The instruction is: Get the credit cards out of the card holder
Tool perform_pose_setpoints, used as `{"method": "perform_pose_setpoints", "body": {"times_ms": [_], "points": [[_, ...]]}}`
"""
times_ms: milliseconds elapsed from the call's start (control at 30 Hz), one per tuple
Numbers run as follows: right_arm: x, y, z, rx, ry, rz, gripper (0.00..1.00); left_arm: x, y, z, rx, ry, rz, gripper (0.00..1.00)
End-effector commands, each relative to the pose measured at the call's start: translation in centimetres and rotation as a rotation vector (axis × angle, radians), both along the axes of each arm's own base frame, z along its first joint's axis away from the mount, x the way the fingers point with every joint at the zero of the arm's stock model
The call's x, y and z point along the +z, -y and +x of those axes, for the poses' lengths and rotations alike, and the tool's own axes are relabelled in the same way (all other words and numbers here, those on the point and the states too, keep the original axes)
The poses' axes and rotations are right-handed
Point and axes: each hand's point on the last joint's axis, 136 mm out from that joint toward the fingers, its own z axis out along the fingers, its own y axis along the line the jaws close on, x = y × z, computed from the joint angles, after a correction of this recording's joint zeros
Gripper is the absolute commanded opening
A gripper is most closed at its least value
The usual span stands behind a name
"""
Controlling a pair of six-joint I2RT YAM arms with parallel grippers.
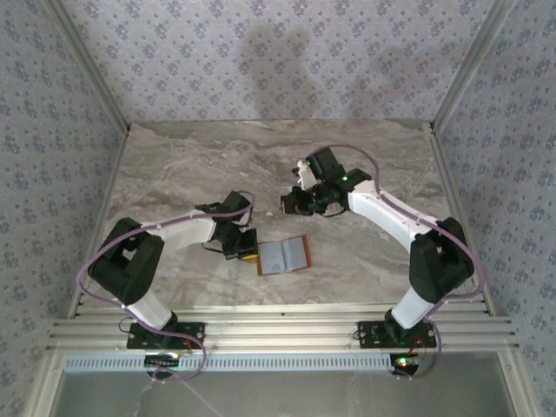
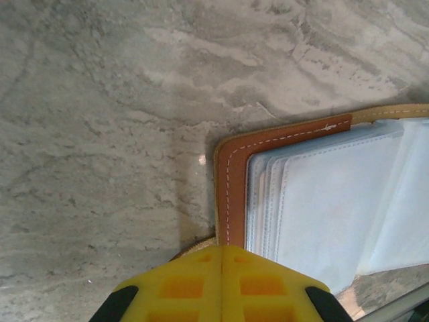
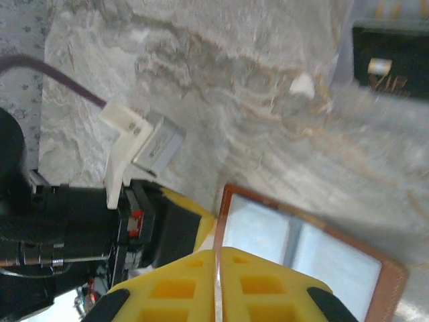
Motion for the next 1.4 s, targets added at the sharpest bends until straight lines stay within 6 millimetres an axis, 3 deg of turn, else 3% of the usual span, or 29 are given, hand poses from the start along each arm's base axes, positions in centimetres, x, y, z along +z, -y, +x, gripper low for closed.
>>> {"method": "perform_pose_setpoints", "body": {"times_ms": [0, 333, 467, 700, 1100, 1367], "points": [[0.6, -1.2, -1.7, -0.015, -0.064, 0.049, 0.12, 0.3, 0.0, -0.6, -0.021, -0.011, -0.023, 0.08], [-2.4, -3.1, -3.9, -0.018, -0.150, 0.001, 0.11, -0.4, -1.3, -1.0, -0.048, -0.021, 0.054, 0.08], [-5.0, -3.3, -5.3, -0.021, -0.196, -0.044, 0.11, -0.7, -1.7, -1.0, -0.060, -0.026, 0.086, 0.08], [-7.3, -4.7, -6.6, -0.003, -0.243, -0.066, 0.12, -1.3, -2.2, -1.0, -0.068, -0.032, 0.121, 0.08], [-10.3, -6.4, -7.8, 0.016, -0.291, -0.113, 0.12, -1.8, -2.3, -1.2, -0.066, -0.042, 0.129, 0.08], [-12.3, -6.3, -8.3, 0.014, -0.297, -0.175, 0.12, -1.7, -2.4, -1.3, -0.064, -0.044, 0.127, 0.08]]}}
